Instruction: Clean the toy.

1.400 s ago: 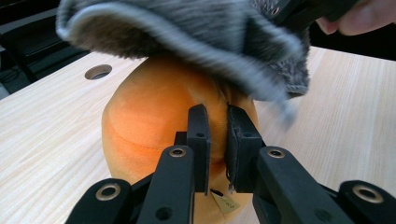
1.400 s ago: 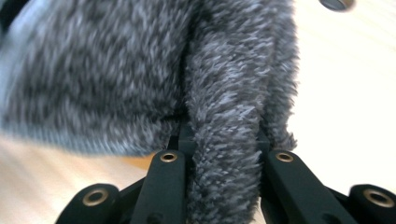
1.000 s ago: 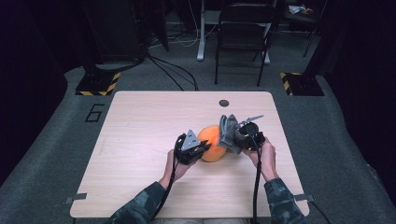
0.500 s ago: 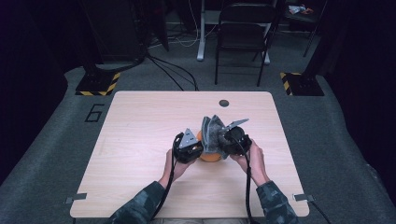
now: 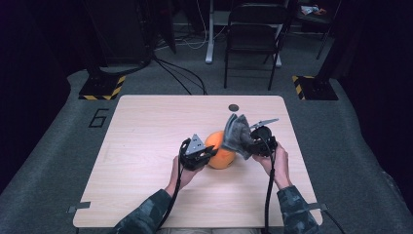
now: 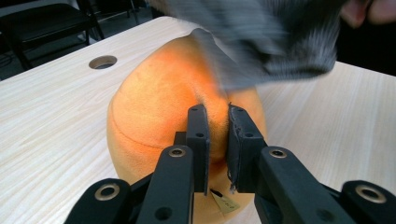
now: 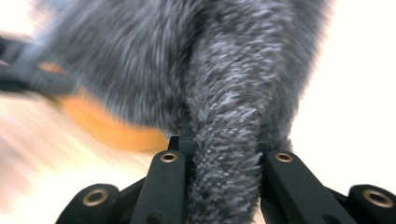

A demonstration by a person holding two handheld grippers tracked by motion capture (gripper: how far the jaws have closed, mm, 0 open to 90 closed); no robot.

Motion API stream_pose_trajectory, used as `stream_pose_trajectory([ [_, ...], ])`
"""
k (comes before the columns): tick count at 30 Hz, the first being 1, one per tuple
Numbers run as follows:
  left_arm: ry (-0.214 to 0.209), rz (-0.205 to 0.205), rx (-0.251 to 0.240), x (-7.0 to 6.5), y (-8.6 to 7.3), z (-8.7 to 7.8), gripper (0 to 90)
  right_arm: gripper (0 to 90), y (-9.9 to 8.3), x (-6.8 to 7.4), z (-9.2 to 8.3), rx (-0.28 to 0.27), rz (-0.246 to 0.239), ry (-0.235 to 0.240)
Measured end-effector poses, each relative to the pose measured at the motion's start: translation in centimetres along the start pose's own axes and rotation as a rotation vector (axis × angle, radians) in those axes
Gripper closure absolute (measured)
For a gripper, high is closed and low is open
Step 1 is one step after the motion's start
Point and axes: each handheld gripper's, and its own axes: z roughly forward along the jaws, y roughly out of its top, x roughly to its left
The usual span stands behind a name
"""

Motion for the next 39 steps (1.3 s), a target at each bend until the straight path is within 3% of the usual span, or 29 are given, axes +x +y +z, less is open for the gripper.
stream_pose_trajectory([
  [3,-0.004,0.014,0.003,-0.4,0.1,0.0,80.4,75.6,1.0,2.4,-0.7,-0.054,-0.072,0.022],
  [5,-0.001,0.02,0.01,-0.5,0.1,0.0,80.4,75.7,1.3,4.0,0.1,-0.037,-0.123,-0.002],
  [7,0.001,0.014,0.023,-0.4,0.0,-0.1,80.4,75.9,1.3,4.5,1.2,-0.022,-0.154,-0.032],
  [10,0.005,0.004,0.018,-0.1,-0.2,-0.2,80.5,76.2,1.2,3.7,1.7,-0.02,-0.11,-0.025],
  [12,0.014,-0.005,0.01,-0.1,-0.2,-0.2,80.5,76.4,0.9,3.0,2.0,-0.005,-0.101,-0.08],
  [17,0.024,-0.006,0.019,0.3,-0.2,-0.5,80.4,76.4,-0.2,1.3,3.3,0.032,-0.053,-0.125],
  [21,0.026,-0.02,0.022,0.7,-0.2,-0.6,79.4,76.2,-1.2,0.2,4.5,0.012,0.002,-0.029],
  [24,0.039,-0.021,0.027,0.9,-0.2,-0.7,78.6,76.5,-1.0,0.4,4.0,-0.038,0.004,-0.045],
  [28,0.055,-0.024,0.041,1.5,-0.3,-1.0,76.9,76.8,-0.7,1.3,3.9,-0.056,-0.014,-0.01],
  [32,0.063,-0.019,0.069,1.6,-0.2,-1.1,67.4,77.1,-0.8,2.3,5.0,-0.052,-0.036,-0.016],
  [39,0.119,0.087,0.115,0.7,0.5,-0.7,40.4,77.1,-0.7,2.5,5.4,-0.051,-0.065,-0.017],
])
